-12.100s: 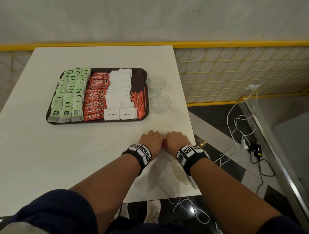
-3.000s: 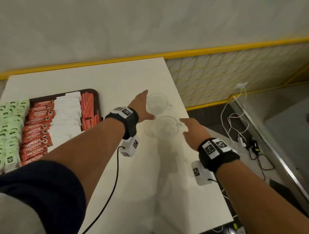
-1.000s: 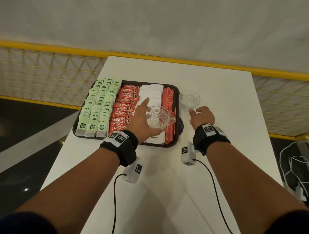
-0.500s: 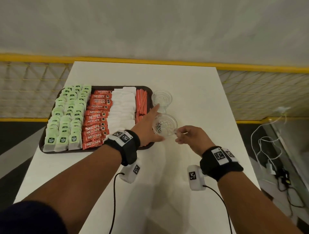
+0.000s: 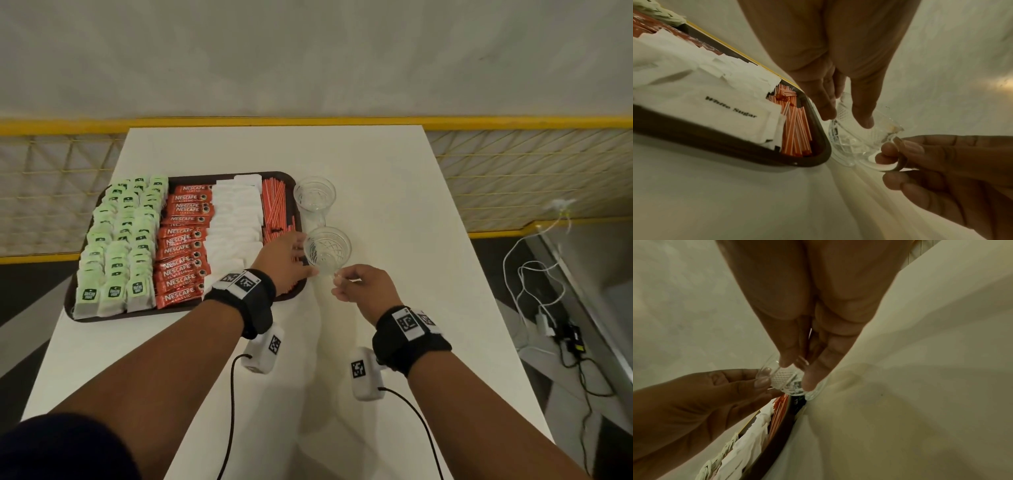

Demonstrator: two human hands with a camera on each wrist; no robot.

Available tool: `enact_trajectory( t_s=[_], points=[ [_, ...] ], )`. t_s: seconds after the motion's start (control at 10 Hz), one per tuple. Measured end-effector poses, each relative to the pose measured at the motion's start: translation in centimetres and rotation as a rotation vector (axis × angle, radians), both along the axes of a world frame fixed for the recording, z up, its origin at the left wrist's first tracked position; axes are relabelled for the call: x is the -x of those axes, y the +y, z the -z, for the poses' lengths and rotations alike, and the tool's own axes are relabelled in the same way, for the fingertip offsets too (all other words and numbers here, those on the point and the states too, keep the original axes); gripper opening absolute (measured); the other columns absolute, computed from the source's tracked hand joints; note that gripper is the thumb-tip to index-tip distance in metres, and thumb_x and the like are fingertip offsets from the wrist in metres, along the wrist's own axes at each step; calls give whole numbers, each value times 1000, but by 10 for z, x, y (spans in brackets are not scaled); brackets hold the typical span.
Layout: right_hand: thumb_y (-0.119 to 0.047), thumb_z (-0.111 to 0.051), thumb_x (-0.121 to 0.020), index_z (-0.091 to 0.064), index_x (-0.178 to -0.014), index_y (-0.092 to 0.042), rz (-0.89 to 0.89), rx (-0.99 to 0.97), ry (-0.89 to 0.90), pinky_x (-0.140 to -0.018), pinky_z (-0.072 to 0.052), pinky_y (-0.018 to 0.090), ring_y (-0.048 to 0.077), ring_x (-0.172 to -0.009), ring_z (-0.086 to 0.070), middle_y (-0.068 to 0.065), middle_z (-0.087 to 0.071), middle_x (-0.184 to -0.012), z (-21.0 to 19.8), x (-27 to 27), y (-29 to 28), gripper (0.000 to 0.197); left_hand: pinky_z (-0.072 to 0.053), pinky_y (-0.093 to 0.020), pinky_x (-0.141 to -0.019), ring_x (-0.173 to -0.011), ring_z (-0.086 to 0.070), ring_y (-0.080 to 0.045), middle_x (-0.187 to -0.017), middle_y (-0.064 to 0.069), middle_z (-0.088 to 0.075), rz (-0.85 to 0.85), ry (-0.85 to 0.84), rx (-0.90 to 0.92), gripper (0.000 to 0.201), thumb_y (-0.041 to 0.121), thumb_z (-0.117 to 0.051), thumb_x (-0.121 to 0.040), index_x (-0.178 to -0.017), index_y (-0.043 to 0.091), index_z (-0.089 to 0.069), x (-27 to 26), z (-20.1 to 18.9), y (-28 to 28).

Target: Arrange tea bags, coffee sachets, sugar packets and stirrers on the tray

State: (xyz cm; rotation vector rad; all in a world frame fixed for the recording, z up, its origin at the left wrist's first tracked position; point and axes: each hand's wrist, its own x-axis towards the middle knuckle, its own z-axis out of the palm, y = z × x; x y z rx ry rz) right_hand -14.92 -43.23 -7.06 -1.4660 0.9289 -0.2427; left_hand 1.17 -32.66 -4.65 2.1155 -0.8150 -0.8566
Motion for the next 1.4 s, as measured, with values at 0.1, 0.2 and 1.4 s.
enact_trajectory(
  t_s=[0.1, 0.2, 1.4],
  points=[
    [-21, -64, -91, -72, -89, -13, -70, 62, 57, -81, -60, 40, 23, -78, -73, 7, -74, -82, -2, 4, -4, 11, -45, -18, -85, -109, -54, -7, -133, 2, -58, 13, 16, -1, 71, 14, -81, -77, -139, 15, -46, 1, -3, 3],
    [-19, -56, -93, -71, -90, -12, 49, 124, 81, -80, -60, 43, 22, -73, -73, 4, -73, -80, -2, 7, -14, 16, -42, -14, -83, -112, -53, -7, -140, -1, -54, 6, 45, 13, 79, 14, -82, -76, -144, 14, -41, 1, -5, 4],
    [-19, -52, -98, -59, -117, -11, 150, 319, 15, -83, -57, 42, 21, -86, -70, 1, -64, -99, -37, 16, -5, 22, -46, -40, -104, -121, -53, -24, -138, -9, -49, -75, -277, 39, 55, 29, -67, -90, -139, 14, -46, 8, -24, 30]
  ],
)
